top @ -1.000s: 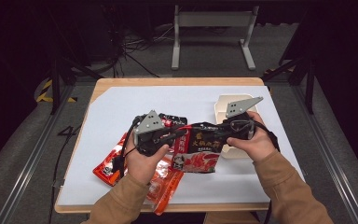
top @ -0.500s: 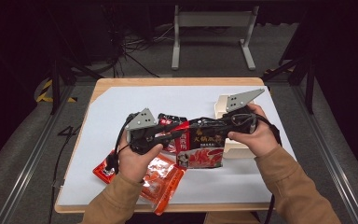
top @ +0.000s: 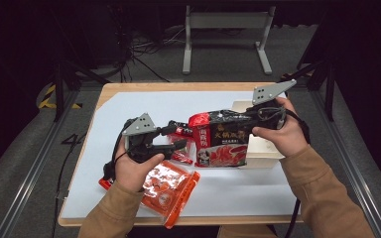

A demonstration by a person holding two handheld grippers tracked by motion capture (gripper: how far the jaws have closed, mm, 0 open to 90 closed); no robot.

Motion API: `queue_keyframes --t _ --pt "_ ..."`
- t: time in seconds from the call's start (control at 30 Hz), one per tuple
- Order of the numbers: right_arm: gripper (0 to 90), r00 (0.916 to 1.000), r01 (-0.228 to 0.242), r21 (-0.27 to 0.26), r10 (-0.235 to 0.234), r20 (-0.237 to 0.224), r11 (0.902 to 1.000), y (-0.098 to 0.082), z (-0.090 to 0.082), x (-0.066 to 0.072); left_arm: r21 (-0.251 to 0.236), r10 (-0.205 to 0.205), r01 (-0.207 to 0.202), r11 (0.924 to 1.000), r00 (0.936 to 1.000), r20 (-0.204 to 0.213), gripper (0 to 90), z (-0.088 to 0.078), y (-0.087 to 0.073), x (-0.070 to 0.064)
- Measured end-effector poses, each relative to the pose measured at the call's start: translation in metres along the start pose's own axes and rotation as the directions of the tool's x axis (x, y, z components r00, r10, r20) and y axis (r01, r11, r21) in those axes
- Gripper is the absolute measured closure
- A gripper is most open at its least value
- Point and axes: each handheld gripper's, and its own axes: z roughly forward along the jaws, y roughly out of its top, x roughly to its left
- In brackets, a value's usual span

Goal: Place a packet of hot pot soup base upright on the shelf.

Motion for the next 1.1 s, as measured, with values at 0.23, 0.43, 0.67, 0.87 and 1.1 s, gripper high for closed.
queue_keyframes --t 0.23,0.43,0.67,0.87,1.1 --pt "78.7 0.9999 0.007 -0.025 -0.007 0.008 0.9997 0.007 -0.01 -0.007 0.03 -0.005 0.006 0.9995 0.9996 -0.029 38.1 -0.006 -0.004 0.008" --pt "78.8 0.9996 0.009 -0.045 -0.008 0.027 0.999 0.013 -0.018 -0.015 0.032 -0.012 0.014 0.9994 0.9988 -0.047 35.4 -0.011 -0.005 0.014" --pt "79.0 0.9985 0.019 -0.072 -0.015 0.052 0.9972 0.021 -0.027 -0.026 0.036 -0.015 0.018 0.9992 0.9981 -0.059 31.0 -0.013 -0.007 0.02" --pt "79.0 0.9956 0.034 -0.071 -0.027 0.09 0.9969 0.023 -0.035 -0.038 0.04 -0.024 0.028 0.9988 0.9966 -0.079 28.6 -0.015 -0.009 0.024" --pt "78.9 0.9919 0.045 -0.081 -0.035 0.122 0.9957 0.023 -0.043 -0.053 0.04 -0.008 0.013 0.9991 0.9937 -0.112 26.0 -0.018 -0.012 0.028"
